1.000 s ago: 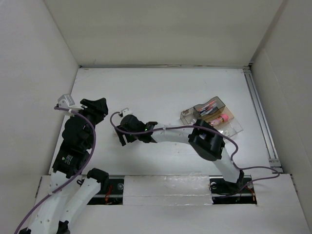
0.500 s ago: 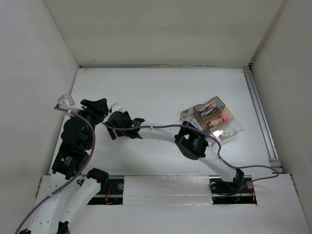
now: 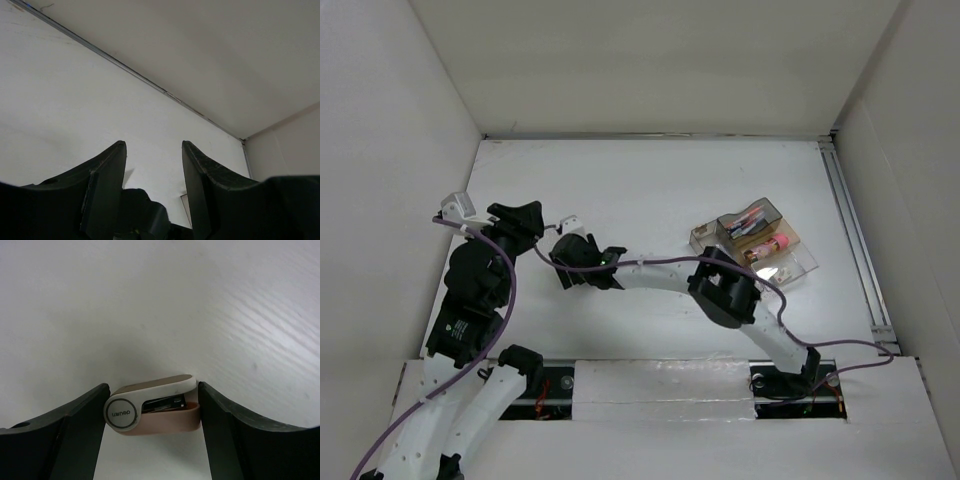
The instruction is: Organize the desk
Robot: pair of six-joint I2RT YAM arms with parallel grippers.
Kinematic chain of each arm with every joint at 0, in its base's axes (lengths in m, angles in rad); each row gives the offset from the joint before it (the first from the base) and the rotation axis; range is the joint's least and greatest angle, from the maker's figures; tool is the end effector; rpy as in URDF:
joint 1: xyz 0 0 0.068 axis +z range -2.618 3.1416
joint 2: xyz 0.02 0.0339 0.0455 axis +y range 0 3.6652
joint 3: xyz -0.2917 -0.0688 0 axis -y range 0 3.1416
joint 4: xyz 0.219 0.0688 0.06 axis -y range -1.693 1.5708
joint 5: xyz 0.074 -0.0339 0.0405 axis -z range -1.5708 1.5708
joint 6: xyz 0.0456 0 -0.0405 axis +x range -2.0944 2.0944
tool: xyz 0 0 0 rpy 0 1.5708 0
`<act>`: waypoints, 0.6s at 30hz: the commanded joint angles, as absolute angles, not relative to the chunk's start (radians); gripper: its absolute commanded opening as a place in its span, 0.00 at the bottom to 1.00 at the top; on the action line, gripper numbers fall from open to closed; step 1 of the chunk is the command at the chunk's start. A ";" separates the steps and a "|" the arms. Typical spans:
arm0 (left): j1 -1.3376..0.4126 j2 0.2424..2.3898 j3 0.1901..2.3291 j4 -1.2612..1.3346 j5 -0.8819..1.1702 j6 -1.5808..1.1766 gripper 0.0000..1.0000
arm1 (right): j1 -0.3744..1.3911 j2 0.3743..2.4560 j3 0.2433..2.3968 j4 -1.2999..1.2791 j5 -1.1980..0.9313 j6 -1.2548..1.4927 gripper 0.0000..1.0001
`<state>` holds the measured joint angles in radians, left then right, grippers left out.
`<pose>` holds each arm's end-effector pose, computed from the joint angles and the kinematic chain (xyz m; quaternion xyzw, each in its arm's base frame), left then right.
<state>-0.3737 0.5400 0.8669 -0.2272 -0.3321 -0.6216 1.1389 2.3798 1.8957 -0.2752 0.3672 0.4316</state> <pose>0.0748 -0.0133 0.4023 -0.2034 0.6415 -0.2516 0.6955 0.2398 0.4812 0.1858 -0.2453 0.8724 0.1557 0.3930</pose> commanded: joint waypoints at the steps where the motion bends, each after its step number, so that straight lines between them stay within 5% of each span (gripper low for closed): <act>1: -0.377 0.538 0.879 -0.175 -0.313 -0.600 0.44 | 1.128 2.133 1.754 -0.160 0.403 0.523 0.48; 8: -0.377 0.535 0.868 -0.158 -0.269 -0.575 0.44 | 0.950 1.552 1.249 -0.028 0.518 0.731 0.49; 13: -0.377 0.546 0.867 -0.144 -0.230 -0.560 0.44 | 0.628 1.102 0.781 -0.138 0.664 1.024 0.49; 18: -0.377 0.560 0.867 -0.133 -0.202 -0.554 0.44 | 0.315 0.694 0.473 -0.178 0.563 1.072 0.49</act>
<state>-0.3737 0.5468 0.8642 -0.1925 -0.2337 -0.5762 0.3931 0.7612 0.5816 -0.1081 0.6125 0.9794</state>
